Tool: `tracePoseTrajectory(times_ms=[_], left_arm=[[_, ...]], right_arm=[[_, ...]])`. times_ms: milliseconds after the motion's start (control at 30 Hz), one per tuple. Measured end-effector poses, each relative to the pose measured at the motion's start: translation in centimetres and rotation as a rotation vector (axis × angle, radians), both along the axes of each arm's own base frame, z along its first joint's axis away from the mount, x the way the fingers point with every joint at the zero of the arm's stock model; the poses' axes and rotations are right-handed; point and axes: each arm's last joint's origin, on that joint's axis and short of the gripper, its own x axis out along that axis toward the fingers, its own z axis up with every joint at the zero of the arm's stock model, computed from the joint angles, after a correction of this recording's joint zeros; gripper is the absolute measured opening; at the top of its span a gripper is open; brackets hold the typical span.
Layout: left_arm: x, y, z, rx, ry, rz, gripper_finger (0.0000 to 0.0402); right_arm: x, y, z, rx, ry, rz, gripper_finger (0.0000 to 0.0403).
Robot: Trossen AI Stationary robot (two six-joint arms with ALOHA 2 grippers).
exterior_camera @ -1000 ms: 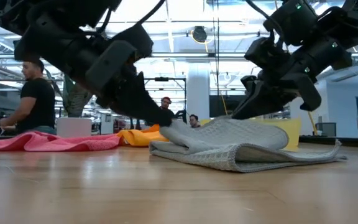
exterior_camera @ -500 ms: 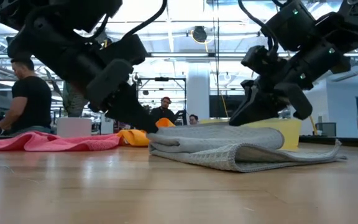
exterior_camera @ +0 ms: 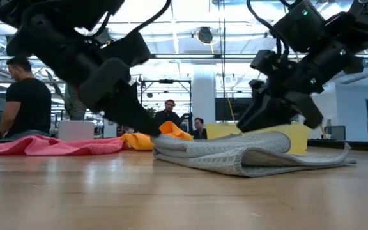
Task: Fold microfiber towels
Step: Fold the gray kitchen towel
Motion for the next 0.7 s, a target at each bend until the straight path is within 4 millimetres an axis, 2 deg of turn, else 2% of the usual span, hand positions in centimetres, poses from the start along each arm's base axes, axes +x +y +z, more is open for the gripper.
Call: tracePoseTrajectory(times_ms=[133,300,400,567,633,700], left_arm=[[-0.1,0.0,1.8,-0.047,-0.069,0.021,0.0098],[0.4,-0.1,2.6,-0.031,-0.148,-0.003,0.0091],[0.9,0.0,1.3,-0.029,-0.129,-0.021,0.0083],[1.1,0.6,-1.5,-0.004,-0.029,0.002,0.0061],[1.0,0.8,-2.8,0.000,0.022,0.021,0.0052],[1.1,0.9,-3.2,-0.025,0.027,0.052,0.0042]], right_arm=[[-0.5,-0.3,1.8,0.022,-0.079,-0.100,0.0118],[-0.6,0.4,2.8,0.292,-0.132,-0.005,0.0101],[-0.4,0.9,1.8,0.382,-0.080,0.033,0.0069],[-0.1,1.3,-0.8,0.373,0.036,0.025,0.0012],[-0.1,1.3,-1.6,0.365,0.075,0.015,0.0004],[-0.1,1.3,-2.1,0.363,0.103,0.006,0.0007]])
